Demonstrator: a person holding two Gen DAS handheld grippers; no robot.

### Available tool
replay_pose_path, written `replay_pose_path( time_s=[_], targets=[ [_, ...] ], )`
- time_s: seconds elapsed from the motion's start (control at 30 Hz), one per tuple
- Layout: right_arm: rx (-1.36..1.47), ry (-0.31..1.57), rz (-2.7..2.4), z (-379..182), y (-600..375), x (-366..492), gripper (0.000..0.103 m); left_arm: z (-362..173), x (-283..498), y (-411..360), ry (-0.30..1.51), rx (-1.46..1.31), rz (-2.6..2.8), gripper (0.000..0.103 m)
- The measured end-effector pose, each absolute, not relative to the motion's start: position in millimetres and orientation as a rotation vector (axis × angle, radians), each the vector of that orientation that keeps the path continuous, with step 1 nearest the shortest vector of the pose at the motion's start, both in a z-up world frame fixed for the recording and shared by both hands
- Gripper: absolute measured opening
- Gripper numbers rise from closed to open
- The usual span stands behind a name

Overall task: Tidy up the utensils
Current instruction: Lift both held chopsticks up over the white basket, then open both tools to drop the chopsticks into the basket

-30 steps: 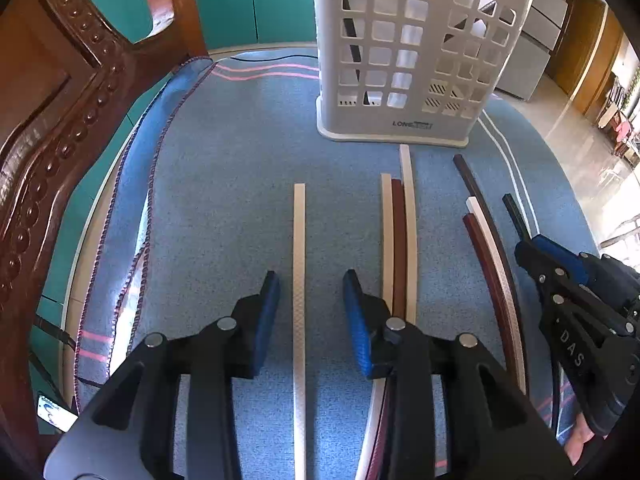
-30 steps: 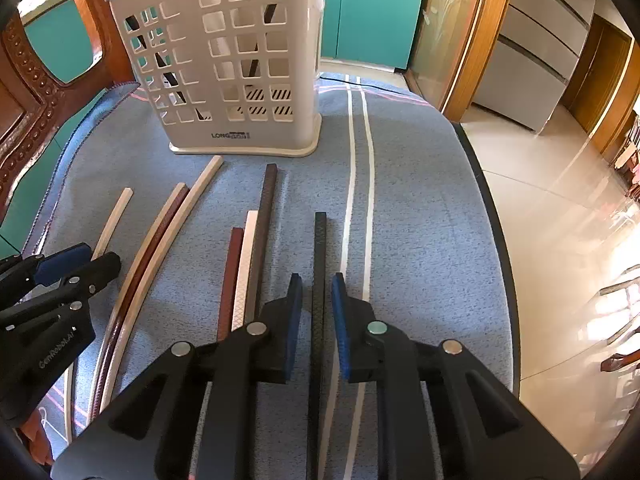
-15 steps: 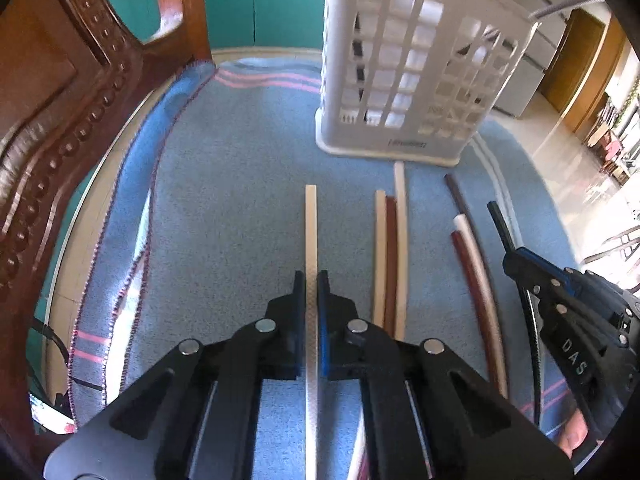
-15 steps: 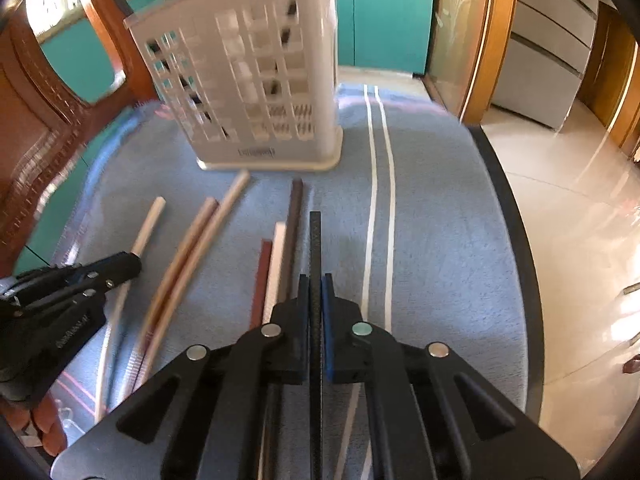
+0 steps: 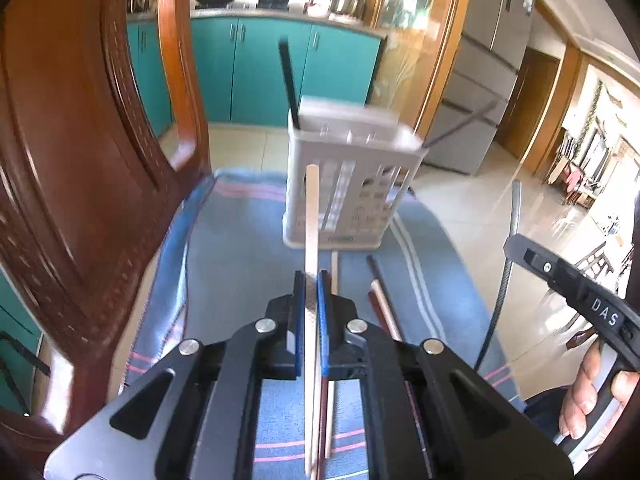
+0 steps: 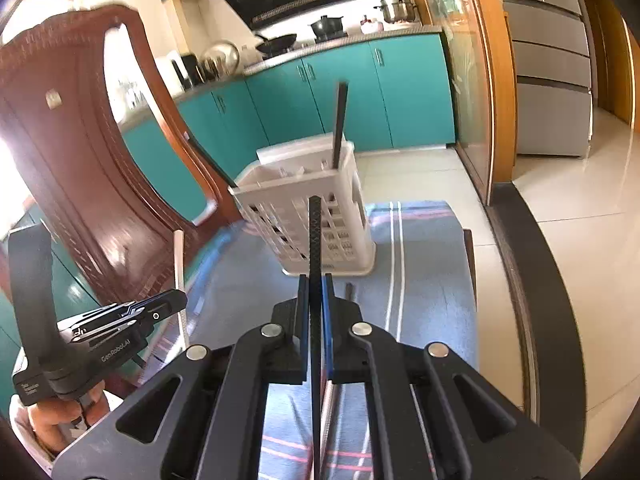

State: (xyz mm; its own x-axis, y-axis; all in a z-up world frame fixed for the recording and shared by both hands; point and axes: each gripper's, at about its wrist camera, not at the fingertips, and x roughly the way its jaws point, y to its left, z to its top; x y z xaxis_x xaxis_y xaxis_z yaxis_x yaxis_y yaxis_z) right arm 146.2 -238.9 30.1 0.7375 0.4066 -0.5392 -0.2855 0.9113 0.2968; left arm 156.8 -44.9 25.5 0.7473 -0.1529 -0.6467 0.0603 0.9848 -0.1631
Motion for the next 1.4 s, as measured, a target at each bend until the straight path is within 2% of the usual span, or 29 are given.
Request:
replay_pose_path(
  time_s=[0.3,0.57,0.7,0.83,1.1,1.27,1.33,1.4],
  targets=[
    [0.194,0.505,0.43,89.6,-239.2,137.9,0.007,115.3,159.4,-28.5,0.532,-0.19,-0.185,0.007],
    [0.204,0.36,0.442,155.0,-236.8,161.9,0.007,182.3,189.7,-9.9,0.257,-0.317,-0.157,0.007],
    [0.248,0.265,0.407,179.8,-237.6,181.4,0.007,178.5,209.3,-3.6,0.188,-0.337,-0.092,0.007],
    [0.276,0.19,0.332,179.7,-237.6,205.0,0.007,151.3,240.4,-2.5,0.253,-0.338,-0.054,0.007],
    [0.182,0.298,0.293,116.4,-211.2,243.1,0.007,108.0,272.2,-23.2,0.38,-0.23,-0.037,0.007],
    [0.125,0.335,0.289,99.0,-199.5,243.1,0.007,96.2,272.3,-32.7,0.391,-0.192,-0.033,0.007],
    [0.116,0.327,0.29,99.2,-201.0,237.8,0.008,94.0,267.5,-36.8,0.389,-0.175,-0.052,0.011],
    [0.11,0.311,0.281,102.7,-204.8,229.7,0.017,92.1,261.9,-41.7,0.383,-0.148,-0.06,0.012]
  ],
)
